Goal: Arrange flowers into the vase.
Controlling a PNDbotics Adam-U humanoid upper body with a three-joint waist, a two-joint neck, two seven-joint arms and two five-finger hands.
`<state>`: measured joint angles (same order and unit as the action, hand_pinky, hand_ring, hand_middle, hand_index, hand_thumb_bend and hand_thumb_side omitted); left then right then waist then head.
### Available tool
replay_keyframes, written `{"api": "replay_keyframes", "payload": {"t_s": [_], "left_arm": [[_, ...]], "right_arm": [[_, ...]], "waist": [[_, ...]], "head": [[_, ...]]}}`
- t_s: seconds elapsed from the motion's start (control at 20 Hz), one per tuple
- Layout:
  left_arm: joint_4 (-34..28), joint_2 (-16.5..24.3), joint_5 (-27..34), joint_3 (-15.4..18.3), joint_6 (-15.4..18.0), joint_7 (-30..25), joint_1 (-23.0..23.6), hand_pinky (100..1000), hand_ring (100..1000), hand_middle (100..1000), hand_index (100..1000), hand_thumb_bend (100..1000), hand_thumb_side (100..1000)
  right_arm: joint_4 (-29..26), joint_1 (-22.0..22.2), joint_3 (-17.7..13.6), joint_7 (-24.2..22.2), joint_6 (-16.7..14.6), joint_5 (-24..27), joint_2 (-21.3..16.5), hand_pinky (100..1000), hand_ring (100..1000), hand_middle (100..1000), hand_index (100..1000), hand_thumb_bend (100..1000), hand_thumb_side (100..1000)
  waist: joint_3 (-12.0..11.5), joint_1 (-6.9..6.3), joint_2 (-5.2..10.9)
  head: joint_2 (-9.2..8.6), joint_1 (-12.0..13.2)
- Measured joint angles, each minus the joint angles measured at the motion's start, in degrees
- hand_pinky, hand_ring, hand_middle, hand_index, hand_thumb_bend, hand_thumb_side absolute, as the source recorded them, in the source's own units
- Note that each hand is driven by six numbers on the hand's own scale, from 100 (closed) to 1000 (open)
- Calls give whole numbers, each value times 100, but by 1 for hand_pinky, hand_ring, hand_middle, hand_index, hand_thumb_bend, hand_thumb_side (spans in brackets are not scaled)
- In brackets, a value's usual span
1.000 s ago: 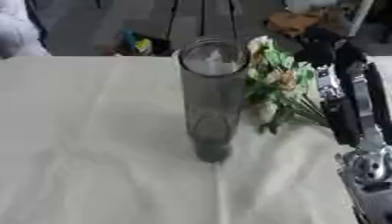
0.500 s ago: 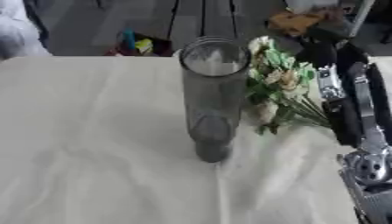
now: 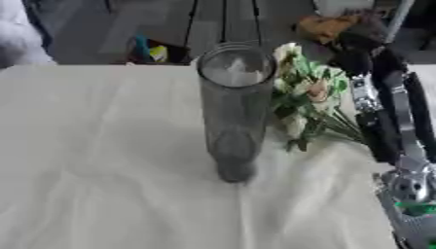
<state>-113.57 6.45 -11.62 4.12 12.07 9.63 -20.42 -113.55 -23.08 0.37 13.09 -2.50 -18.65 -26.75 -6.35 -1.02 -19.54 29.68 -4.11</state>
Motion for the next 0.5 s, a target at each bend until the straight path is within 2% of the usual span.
{"api": "replay_keyframes", "payload": {"t_s": [0.2,0.4,0.45,0.5], "left_arm": [[0,1,1,0,-3,-3,23,592,663,748,870,100,1000],[0,2,7,0,-19,-22,29,592,662,748,870,100,1000],[0,4,10,0,-19,-28,33,592,663,748,870,100,1000],[0,5,14,0,-17,-33,34,592,663,748,870,100,999]], "right_arm": [[0,-132,4,-210,327,-357,-501,765,747,652,853,289,1000],[0,-228,88,-745,802,-764,-1101,771,763,683,849,391,1000],[0,-245,128,-952,920,-822,-1251,772,767,689,846,402,1000],[0,-269,161,-1180,1029,-861,-1396,774,769,695,848,322,1000]], "waist": [[7,0,0],[17,0,6],[19,0,6],[20,0,6]], "head": [[6,-58],[9,-171],[9,-204],[10,-233]]}}
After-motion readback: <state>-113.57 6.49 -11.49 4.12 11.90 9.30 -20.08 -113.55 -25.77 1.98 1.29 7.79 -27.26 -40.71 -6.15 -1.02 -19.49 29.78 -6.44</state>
